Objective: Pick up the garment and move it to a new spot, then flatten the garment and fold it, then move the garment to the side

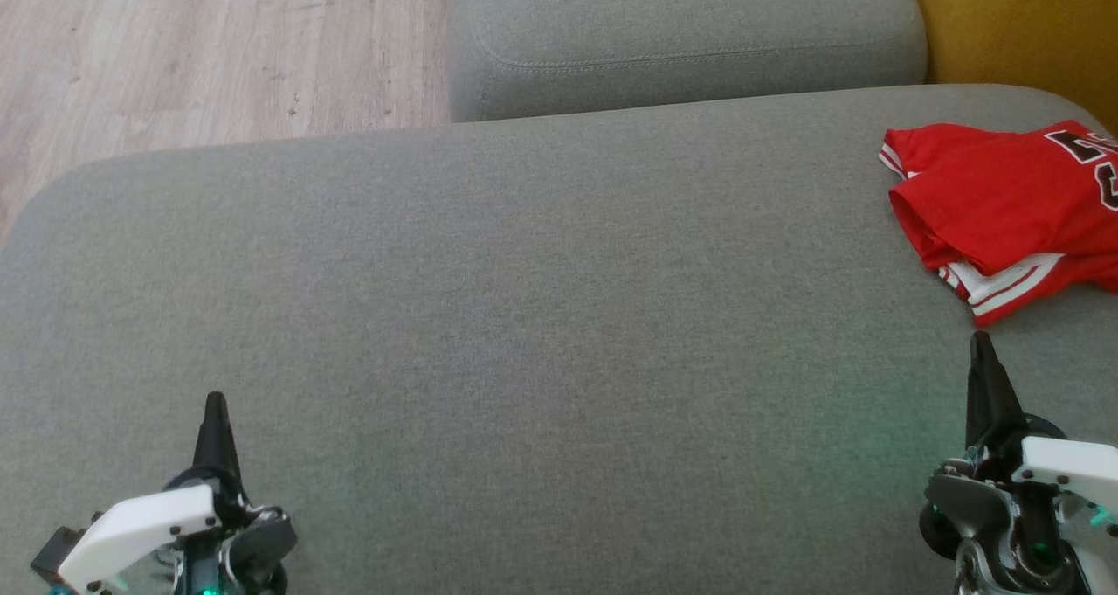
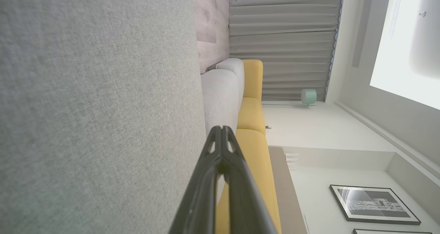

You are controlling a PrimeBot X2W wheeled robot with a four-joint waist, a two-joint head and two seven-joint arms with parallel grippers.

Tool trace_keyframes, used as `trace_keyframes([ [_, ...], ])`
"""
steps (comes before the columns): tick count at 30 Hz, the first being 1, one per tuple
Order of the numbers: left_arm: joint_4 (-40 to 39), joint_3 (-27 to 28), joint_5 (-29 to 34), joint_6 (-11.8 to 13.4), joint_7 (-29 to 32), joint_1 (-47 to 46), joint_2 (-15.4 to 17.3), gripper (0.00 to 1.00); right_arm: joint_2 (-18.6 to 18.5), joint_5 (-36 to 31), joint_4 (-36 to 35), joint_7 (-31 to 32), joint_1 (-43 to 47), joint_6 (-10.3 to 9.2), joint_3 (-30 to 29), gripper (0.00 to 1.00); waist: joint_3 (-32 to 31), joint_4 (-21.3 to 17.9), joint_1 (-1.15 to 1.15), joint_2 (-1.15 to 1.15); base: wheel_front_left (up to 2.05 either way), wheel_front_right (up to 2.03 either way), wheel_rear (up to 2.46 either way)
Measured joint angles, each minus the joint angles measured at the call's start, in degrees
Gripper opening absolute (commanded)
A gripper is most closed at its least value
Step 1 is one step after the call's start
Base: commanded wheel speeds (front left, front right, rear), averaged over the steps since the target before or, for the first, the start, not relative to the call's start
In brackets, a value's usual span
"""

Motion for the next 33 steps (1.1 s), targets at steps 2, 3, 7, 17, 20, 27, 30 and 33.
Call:
trace_keyframes([
  [2,0.00,0.02,0.00,0.00,0.02,0.00,-0.02,0.00,0.00,0.00,0.00,0.01,0.00,0.00,-0.02,0.00,0.00,0.00,0.00,0.00,0.00,0.00,0.00],
  [3,0.00,0.03,0.00,0.00,0.02,0.00,-0.02,0.00,0.00,0.00,0.00,0.05,0.00,0.00,-0.04,0.00,0.00,0.00,0.00,0.00,0.00,0.00,0.00],
  [7,0.00,0.09,0.01,0.00,0.02,0.00,-0.05,0.00,0.00,0.00,0.00,0.05,0.00,0.00,-0.09,0.00,0.00,0.00,0.00,0.00,0.00,0.00,0.00],
  [17,0.01,0.31,0.02,0.00,0.45,0.00,-0.21,0.00,0.01,-0.01,0.01,0.08,0.00,0.00,-0.24,0.00,-0.01,0.00,0.00,0.00,0.00,0.00,0.00],
  [20,0.01,0.37,0.02,0.00,0.45,0.00,-0.27,0.00,0.01,-0.01,0.01,0.52,0.00,0.00,-0.32,0.00,-0.01,0.00,0.00,0.00,0.00,0.00,0.00],
  [27,0.01,0.91,0.09,0.00,0.46,0.00,-0.41,0.00,0.02,-0.02,0.02,0.53,0.00,0.00,-0.36,0.00,-0.01,0.00,0.00,0.00,0.00,0.00,0.00],
  [30,0.01,1.10,0.09,0.00,0.49,0.00,-0.47,0.00,0.03,-0.02,0.03,0.54,0.00,0.00,-0.38,0.00,-0.01,0.00,0.00,0.00,0.00,0.00,0.00],
  [33,0.01,1.15,0.09,0.00,0.53,0.00,-0.53,0.00,0.03,-0.02,0.04,0.56,0.00,0.00,-0.42,0.00,-0.01,0.00,0.00,0.00,0.00,0.00,0.00],
])
